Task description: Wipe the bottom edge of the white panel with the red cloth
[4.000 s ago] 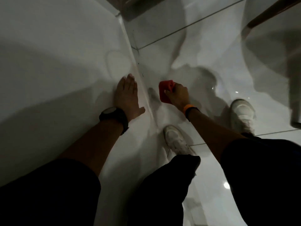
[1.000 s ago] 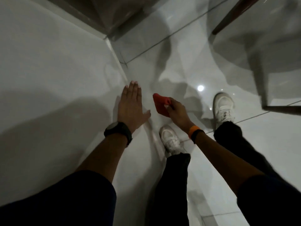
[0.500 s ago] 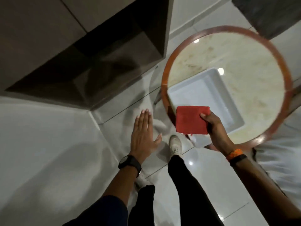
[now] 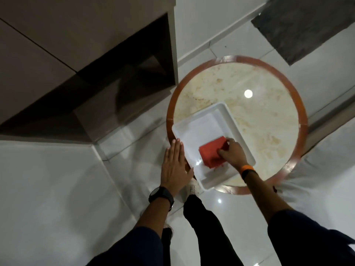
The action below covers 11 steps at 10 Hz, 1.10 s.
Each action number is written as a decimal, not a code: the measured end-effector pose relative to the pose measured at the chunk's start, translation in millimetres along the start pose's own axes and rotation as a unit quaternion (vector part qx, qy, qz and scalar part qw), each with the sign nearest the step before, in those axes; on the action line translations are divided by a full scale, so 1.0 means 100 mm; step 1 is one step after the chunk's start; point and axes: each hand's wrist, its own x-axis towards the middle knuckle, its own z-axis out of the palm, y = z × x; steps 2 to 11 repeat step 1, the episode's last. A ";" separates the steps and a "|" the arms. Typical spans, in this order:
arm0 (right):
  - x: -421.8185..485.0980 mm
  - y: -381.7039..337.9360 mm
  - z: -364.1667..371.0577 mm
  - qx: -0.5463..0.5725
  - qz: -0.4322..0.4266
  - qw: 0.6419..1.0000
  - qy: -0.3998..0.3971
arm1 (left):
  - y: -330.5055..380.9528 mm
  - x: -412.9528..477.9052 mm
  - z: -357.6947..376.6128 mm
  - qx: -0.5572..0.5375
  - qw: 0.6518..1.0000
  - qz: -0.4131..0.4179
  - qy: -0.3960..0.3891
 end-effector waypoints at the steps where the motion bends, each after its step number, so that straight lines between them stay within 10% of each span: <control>1: -0.26 -0.18 -0.03 -0.058 -0.024 0.997 0.051 | -0.10 -0.08 -0.27 -0.025 0.998 -0.017 0.047; 11: -0.26 -0.18 -0.03 -0.058 -0.024 0.997 0.051 | -0.10 -0.08 -0.27 -0.025 0.998 -0.017 0.047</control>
